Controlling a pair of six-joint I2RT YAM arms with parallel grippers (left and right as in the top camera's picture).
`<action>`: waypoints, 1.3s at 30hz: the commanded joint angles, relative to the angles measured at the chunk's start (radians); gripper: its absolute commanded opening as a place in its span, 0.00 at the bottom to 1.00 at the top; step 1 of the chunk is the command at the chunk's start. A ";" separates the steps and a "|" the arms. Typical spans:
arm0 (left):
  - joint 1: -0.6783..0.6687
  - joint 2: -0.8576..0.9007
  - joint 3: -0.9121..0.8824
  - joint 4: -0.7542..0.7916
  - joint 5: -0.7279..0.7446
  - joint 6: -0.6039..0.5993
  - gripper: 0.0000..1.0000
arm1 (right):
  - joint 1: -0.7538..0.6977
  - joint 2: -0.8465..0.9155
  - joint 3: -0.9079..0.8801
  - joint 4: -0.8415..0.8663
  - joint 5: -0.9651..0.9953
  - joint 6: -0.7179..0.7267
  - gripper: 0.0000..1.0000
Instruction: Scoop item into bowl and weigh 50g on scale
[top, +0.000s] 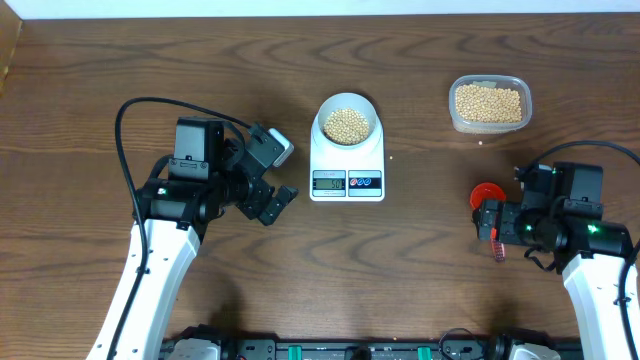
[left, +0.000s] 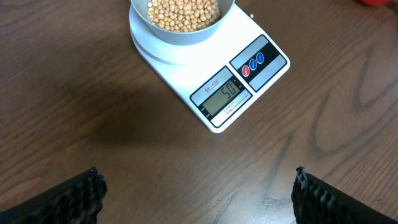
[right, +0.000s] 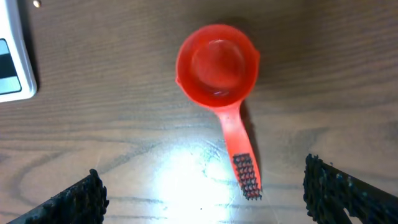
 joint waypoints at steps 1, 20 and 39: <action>0.002 -0.005 0.022 0.000 -0.009 0.010 0.98 | 0.009 -0.001 0.024 0.011 -0.006 0.020 0.99; 0.002 -0.005 0.022 0.000 -0.009 0.010 0.98 | 0.006 -0.001 0.024 0.063 -0.468 -0.150 0.99; 0.002 -0.005 0.022 0.000 -0.009 0.010 0.98 | -0.028 -0.001 0.024 0.112 -0.468 -0.213 0.99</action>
